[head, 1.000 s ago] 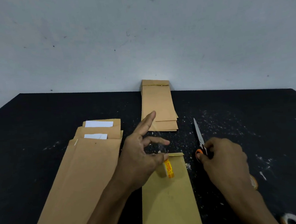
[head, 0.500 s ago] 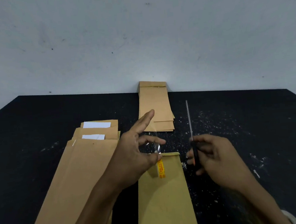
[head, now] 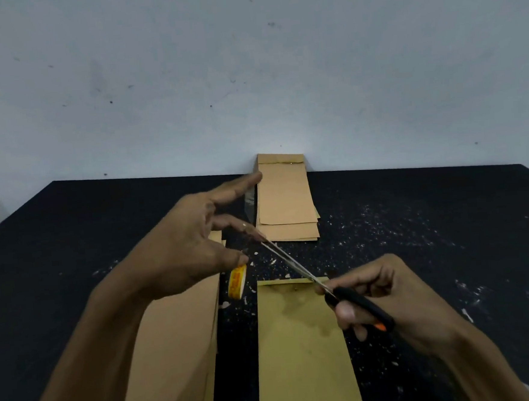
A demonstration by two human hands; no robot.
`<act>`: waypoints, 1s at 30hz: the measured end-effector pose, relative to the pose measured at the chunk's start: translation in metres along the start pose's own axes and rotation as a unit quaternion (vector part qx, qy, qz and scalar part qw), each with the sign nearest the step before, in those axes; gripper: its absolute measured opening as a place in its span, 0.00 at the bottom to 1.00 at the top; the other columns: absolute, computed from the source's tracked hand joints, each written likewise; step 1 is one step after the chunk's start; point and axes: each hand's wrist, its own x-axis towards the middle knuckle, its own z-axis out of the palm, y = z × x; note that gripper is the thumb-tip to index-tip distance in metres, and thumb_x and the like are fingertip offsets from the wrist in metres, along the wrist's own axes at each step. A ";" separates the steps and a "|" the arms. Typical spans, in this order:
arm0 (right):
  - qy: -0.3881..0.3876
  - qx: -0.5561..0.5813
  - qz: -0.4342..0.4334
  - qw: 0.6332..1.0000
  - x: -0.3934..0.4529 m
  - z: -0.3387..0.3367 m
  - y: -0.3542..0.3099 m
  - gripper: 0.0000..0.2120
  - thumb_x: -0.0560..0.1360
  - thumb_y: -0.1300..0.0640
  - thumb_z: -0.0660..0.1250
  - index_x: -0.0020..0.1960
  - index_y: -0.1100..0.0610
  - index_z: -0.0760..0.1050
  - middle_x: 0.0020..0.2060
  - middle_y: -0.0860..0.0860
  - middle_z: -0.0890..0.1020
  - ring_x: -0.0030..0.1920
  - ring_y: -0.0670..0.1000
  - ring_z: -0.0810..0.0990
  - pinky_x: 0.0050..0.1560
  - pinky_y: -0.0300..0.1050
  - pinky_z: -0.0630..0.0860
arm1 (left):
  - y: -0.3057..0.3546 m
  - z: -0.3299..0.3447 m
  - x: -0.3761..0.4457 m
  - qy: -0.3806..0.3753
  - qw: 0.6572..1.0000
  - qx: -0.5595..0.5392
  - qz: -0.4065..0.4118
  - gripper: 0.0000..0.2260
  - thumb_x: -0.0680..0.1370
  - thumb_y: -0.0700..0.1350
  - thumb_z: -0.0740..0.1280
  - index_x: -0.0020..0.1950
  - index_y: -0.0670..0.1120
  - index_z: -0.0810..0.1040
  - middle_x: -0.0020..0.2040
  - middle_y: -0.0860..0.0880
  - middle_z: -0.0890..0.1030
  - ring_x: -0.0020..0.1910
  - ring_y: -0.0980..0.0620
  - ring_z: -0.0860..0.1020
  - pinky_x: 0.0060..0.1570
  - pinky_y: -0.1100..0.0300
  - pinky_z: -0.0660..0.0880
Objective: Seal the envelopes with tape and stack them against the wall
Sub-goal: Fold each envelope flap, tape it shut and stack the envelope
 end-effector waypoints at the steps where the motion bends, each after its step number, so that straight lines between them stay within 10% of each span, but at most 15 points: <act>1: -0.010 -0.004 0.009 1.000 0.000 0.000 0.000 0.20 0.58 0.56 0.83 0.49 0.60 0.87 0.31 0.58 0.84 0.25 0.48 0.79 0.27 0.37 0.76 | -0.001 0.000 0.000 -0.017 1.000 -0.001 -0.007 0.43 0.71 0.24 0.70 0.78 0.54 0.62 0.77 0.62 0.62 0.57 0.51 0.82 0.34 0.56 0.81; 16: -0.026 -0.072 0.057 0.995 0.002 0.004 0.003 0.15 0.62 0.63 0.80 0.49 0.57 0.87 0.35 0.62 0.85 0.27 0.48 0.80 0.29 0.38 0.78 | -0.010 0.008 -0.002 -0.066 0.996 -0.040 -0.039 0.43 0.71 0.23 0.69 0.78 0.54 0.61 0.77 0.63 0.60 0.58 0.52 0.82 0.34 0.60 0.79; 22: 0.125 -0.106 0.067 0.984 0.000 -0.001 -0.005 0.16 0.62 0.61 0.80 0.49 0.60 0.84 0.33 0.61 0.85 0.27 0.53 0.82 0.25 0.40 0.75 | -0.011 0.010 0.000 0.025 0.996 -0.080 0.014 0.44 0.70 0.22 0.69 0.79 0.52 0.60 0.77 0.64 0.60 0.63 0.54 0.79 0.36 0.52 0.81; 30: 0.354 -0.421 0.166 0.818 0.027 -0.005 0.012 0.12 0.69 0.49 0.79 0.39 0.54 0.78 0.34 0.53 0.82 0.32 0.53 0.83 0.34 0.50 0.83 | -0.017 0.030 0.006 0.065 0.992 -0.102 0.045 0.45 0.70 0.22 0.69 0.79 0.53 0.60 0.76 0.63 0.62 0.63 0.54 0.79 0.42 0.49 0.84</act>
